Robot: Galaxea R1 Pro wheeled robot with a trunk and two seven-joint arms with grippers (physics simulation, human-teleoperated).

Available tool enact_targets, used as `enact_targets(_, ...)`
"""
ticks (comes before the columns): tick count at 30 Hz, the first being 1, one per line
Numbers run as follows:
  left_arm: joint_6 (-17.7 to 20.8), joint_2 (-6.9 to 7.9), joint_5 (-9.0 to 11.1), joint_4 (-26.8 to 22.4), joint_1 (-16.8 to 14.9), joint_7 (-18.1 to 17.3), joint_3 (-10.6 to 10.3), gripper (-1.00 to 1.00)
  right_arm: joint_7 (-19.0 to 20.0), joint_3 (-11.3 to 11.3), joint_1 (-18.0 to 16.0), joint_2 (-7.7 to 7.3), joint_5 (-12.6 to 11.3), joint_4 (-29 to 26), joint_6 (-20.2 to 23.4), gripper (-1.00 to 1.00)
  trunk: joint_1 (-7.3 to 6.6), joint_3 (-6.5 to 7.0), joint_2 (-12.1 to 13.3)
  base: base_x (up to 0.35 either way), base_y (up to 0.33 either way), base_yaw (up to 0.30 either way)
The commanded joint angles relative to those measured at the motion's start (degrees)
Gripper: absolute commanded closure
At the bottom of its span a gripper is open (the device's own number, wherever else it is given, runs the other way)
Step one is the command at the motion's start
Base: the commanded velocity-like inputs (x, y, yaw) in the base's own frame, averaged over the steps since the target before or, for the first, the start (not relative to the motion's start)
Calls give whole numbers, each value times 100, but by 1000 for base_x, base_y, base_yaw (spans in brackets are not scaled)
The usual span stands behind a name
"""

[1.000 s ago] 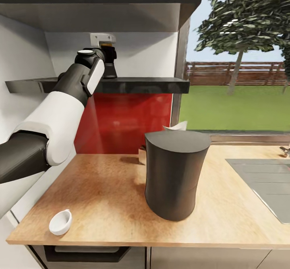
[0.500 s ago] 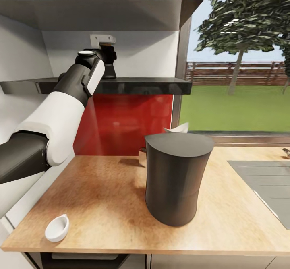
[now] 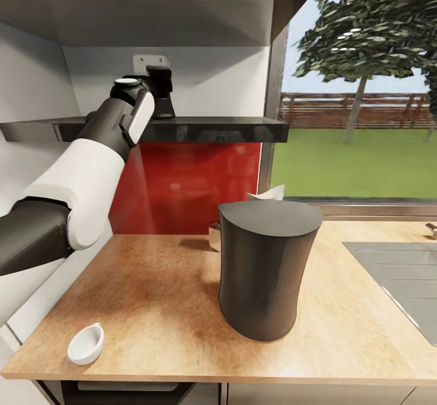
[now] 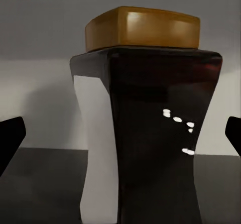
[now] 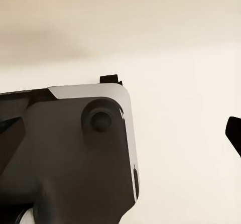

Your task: Set up a coffee station on the kitchen countertop: keep the coffee maker on the countertop, move the bottle of coffee from the kitchen shelf to the counter next to the coffee maker, place a paper coffee filter on top of the coffee maker, put the saucer next to the coffee maker with the coffee cup on the saucer, and place the electric kettle next to the coffee maker.

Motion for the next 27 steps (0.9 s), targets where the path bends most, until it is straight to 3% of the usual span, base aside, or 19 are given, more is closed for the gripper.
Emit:
enact_targets(1,26,11,41,6,-4,46,-30,-100,18,-49,-3,-2,58,6,-20,-100,3,-8,-8,0,0,0)
enact_targets(27,8,23,38,-14,313,46,-3,-100,18,-49,-3,-2,58,6,-20,-100,3,-8,-8,35,0,0)
